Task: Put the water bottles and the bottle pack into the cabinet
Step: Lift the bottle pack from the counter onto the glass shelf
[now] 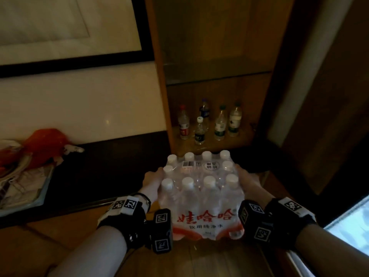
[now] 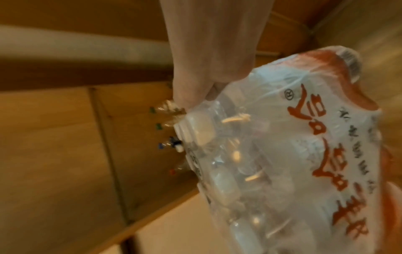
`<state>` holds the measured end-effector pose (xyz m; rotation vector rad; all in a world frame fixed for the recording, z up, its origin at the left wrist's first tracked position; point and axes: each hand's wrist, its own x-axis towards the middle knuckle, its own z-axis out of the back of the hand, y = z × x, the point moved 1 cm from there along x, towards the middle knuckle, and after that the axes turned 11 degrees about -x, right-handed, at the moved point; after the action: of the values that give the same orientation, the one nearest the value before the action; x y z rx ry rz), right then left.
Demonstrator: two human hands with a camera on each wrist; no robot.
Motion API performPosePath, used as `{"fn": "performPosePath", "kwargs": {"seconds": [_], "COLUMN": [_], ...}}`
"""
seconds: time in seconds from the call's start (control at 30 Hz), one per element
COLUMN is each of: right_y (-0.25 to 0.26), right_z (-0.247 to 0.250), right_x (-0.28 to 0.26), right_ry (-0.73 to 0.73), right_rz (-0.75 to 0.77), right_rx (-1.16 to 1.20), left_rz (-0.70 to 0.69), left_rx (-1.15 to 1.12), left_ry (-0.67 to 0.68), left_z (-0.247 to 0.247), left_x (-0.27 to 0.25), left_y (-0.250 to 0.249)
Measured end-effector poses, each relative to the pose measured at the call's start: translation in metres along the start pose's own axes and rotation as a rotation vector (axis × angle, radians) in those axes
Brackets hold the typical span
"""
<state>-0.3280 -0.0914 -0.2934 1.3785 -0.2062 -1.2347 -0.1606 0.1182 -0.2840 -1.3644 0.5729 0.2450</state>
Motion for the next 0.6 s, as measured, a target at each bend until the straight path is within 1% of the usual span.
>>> {"fn": "performPosePath", "kwargs": {"seconds": [0.07,0.13,0.23,0.3,0.33,0.37,0.43,0.47,0.5,0.53,0.57,0.6], "right_y": [0.005,0.017,0.041,0.055,0.067,0.079,0.107,0.121,0.134,0.148,0.16,0.177], "right_z": [0.021,0.045,0.079,0.101,0.11,0.118,0.132,0.139,0.144,0.145,0.149,0.152], "right_x": [-0.005,-0.015,-0.022,-0.005,-0.005,-0.017,-0.056,-0.07,-0.081,-0.085,-0.094,-0.092], "right_ry": [0.037,0.027,0.053,0.039,0.033,0.06,0.165,0.163,0.151,0.177,0.216,0.234], "right_rz": [0.035,0.077,0.153,0.2,0.206,0.224,0.26,0.281,0.32,0.384,0.479,0.533], "right_rx": [0.002,0.025,0.056,0.074,0.106,0.115,0.107,0.096,0.123,0.118,0.081,0.071], "left_rz": [-0.028,-0.05,-0.13,-0.194,-0.227,-0.255,-0.315,-0.35,-0.384,-0.415,-0.443,-0.475], "left_rx": [-0.028,-0.051,-0.091,-0.117,-0.135,-0.149,-0.188,-0.211,-0.216,-0.239,-0.251,-0.279], "left_ry": [0.024,0.058,0.099,0.119,0.133,0.144,0.141,0.131,0.134,0.15,0.175,0.201], "left_z": [-0.013,-0.027,-0.043,-0.051,-0.055,-0.059,-0.067,-0.069,-0.069,-0.068,-0.068,-0.067], "left_x": [-0.018,-0.038,-0.064,-0.077,-0.084,-0.091,-0.105,-0.11,-0.117,-0.122,-0.125,-0.126], "left_y": [-0.009,-0.024,-0.051,-0.07,-0.081,-0.095,-0.12,-0.132,-0.145,-0.157,-0.169,-0.182]}}
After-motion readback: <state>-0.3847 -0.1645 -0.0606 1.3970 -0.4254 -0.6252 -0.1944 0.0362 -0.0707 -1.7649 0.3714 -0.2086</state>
